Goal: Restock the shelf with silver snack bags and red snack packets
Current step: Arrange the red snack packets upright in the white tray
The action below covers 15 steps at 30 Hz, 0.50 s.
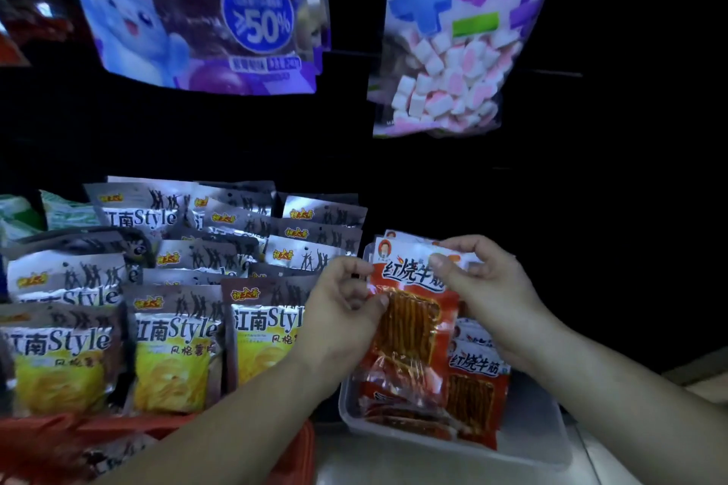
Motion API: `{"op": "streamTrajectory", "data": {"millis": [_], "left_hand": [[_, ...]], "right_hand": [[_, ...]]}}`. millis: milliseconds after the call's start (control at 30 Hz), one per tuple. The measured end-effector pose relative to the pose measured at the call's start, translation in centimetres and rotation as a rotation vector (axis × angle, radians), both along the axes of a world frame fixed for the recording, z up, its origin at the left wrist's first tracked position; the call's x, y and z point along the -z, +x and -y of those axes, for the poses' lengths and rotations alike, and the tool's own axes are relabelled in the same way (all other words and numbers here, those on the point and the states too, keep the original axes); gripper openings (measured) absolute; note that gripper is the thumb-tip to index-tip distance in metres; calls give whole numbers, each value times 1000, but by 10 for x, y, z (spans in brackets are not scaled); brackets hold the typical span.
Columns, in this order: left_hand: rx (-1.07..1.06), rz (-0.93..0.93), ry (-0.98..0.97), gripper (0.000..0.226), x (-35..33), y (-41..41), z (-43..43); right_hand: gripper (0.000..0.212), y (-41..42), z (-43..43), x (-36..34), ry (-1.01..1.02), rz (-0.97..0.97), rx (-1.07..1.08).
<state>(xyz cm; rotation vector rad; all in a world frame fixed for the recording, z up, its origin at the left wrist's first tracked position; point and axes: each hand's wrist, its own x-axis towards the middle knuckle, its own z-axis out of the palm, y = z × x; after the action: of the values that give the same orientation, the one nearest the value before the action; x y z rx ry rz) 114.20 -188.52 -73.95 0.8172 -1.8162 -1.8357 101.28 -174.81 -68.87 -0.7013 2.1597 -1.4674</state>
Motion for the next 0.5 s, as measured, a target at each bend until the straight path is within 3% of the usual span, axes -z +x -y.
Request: {"op": "streamTrajectory", "data": {"millis": [67, 133, 233, 367, 500], "left_hand": [[8, -31, 0, 36, -19, 9, -2], [38, -38, -25, 41, -43, 21, -2], [72, -47, -81, 43, -81, 43, -6], [104, -52, -46, 43, -115, 72, -23], [71, -94, 11, 44, -124, 98, -38]], "right_hand": [[52, 11, -2, -13, -14, 139, 34], [52, 26, -2, -28, 3, 221, 41], [39, 53, -7, -53, -1, 114, 53], [47, 92, -12, -85, -98, 17, 145], [41, 120, -13, -104, -219, 25, 235]]}}
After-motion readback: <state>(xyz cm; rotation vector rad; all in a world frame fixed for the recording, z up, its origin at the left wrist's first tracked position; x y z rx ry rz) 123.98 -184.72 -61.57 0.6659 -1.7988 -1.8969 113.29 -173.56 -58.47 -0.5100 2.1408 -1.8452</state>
